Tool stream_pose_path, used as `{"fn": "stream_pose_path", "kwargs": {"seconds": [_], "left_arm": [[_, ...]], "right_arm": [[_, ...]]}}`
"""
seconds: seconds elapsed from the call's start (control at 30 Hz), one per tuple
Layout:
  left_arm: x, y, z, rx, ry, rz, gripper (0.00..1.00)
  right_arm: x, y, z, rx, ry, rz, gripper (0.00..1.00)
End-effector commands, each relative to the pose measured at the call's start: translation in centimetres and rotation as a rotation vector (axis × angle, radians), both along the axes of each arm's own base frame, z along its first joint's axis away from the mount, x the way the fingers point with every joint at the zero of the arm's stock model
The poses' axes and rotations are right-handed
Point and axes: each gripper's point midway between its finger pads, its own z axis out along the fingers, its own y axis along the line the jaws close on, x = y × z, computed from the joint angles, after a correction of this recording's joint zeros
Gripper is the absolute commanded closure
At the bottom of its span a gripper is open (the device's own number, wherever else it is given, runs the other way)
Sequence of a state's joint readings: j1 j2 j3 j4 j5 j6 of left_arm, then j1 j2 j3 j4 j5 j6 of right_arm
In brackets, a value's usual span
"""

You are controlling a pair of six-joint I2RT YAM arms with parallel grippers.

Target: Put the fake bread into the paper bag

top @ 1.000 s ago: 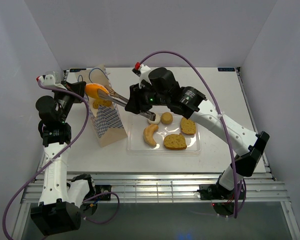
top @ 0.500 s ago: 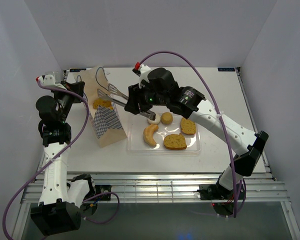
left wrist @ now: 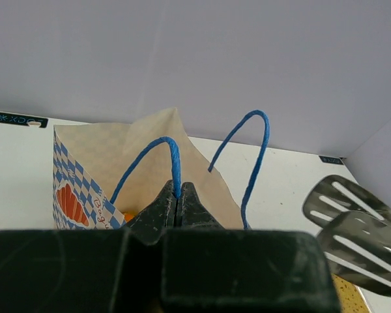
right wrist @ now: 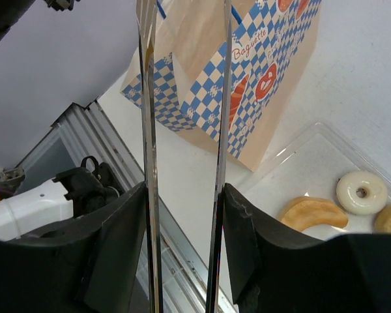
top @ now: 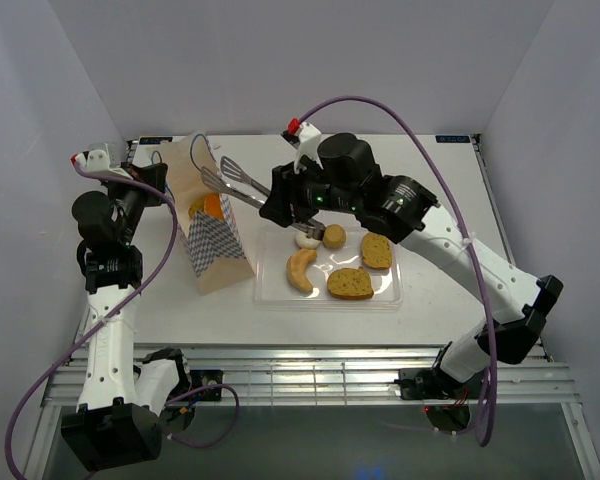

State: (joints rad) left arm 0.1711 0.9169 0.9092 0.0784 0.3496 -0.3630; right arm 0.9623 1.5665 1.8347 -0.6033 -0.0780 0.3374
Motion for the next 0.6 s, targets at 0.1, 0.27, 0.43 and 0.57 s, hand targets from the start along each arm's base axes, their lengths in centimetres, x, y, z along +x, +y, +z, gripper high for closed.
{"fn": "stream_pose_path", "kwargs": {"seconds": [0.1,0.27,0.43,0.57], "left_arm": [[-0.2,0.3,0.4,0.011,-0.015,0.017,1.00],[-0.2,0.7,0.2,0.007,-0.011,0.038,1.00],[-0.1,0.7,0.2,0.005,-0.006,0.040,1.00],[-0.1,0.6,0.1,0.002,-0.004,0.036,1.00]], "right_arm": [[-2.0,-3.7,1.7,0.052,-0.042,-0.023,0.47],[-2.9,-7.7,0.1,0.038,-0.051,-0.120,0.47],[-3.8,-11.9,-5.3,-0.035,-0.011,-0.220,0.48],[-4.6,-14.3,-9.7,-0.084,0.051,-0.277,0.48]]}}
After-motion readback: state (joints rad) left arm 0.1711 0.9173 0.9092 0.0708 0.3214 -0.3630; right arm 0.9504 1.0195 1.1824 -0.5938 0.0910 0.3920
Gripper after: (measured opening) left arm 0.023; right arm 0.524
